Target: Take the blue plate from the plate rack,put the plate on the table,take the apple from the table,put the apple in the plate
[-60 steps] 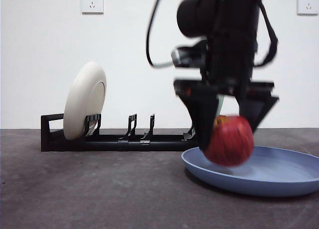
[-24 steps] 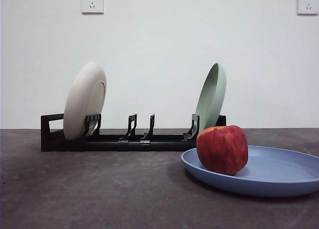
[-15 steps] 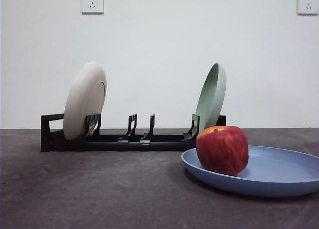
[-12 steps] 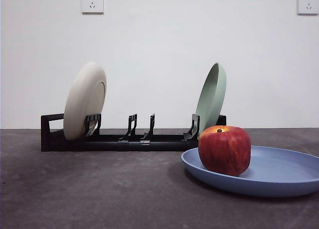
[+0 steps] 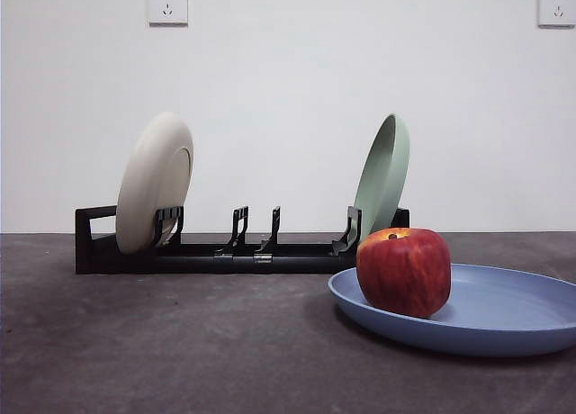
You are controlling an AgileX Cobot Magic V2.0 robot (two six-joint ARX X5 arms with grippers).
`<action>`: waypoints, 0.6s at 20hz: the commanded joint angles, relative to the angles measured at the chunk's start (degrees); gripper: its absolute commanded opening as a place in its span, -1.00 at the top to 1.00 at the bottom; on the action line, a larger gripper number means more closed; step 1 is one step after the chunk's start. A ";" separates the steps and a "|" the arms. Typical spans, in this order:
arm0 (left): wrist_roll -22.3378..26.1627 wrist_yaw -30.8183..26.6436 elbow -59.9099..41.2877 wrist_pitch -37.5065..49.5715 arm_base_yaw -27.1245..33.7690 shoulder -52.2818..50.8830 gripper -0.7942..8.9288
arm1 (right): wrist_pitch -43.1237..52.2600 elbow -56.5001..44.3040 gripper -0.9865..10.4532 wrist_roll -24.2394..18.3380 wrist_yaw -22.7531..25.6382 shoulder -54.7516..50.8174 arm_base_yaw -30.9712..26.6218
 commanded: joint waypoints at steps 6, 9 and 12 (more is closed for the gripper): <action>11.87 0.61 -0.48 0.37 32.87 0.24 0.84 | -0.94 -0.02 0.83 -0.24 0.24 5.57 0.07; 19.32 0.63 -0.55 7.19 45.22 -0.76 0.84 | -0.92 -0.02 0.83 -0.24 0.22 7.96 0.07; 29.29 2.23 -0.85 19.52 52.46 -1.68 0.84 | -0.92 -0.02 0.83 -0.24 0.22 10.01 0.07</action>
